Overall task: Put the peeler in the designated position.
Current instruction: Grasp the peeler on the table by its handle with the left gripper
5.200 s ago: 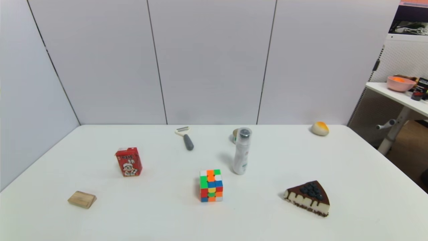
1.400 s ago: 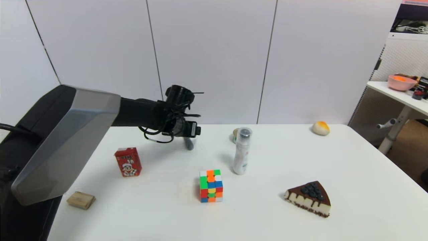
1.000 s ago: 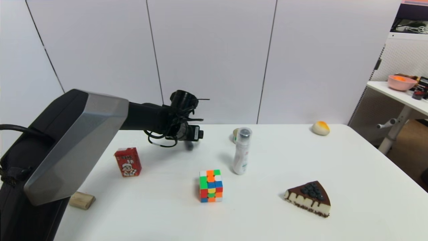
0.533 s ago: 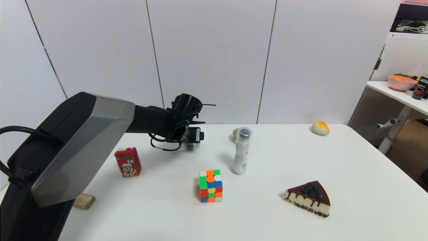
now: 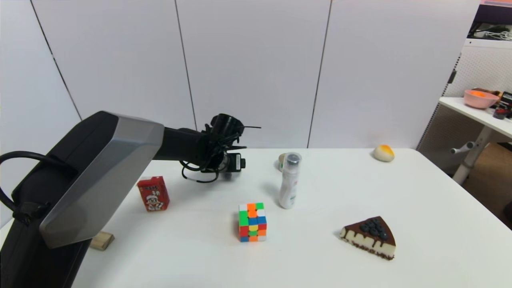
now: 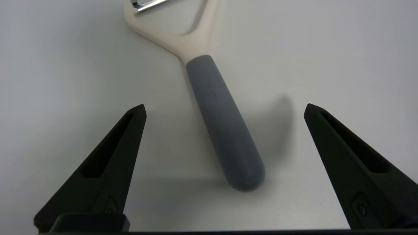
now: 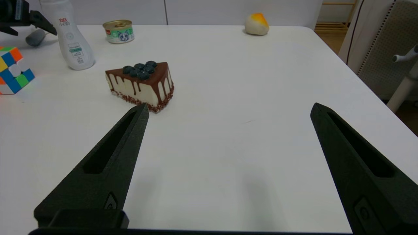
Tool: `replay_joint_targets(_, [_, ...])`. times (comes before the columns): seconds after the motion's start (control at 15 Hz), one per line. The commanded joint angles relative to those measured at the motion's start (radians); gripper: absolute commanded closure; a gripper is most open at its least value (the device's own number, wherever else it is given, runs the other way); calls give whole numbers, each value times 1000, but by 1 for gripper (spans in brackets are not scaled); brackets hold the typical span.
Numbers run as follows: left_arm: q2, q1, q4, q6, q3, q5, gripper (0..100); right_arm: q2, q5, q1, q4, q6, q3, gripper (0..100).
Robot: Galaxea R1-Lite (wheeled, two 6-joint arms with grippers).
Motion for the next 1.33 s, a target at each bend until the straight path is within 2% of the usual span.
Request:
replay_joint_targets(0.07, [2, -2, 2, -6, 3, 2, 0, 1, 0, 0, 0, -1, 2, 0])
replay_joint_targets(1.33, [25, -4, 24, -3, -3, 0, 0, 1, 0, 0, 0, -1, 2, 0])
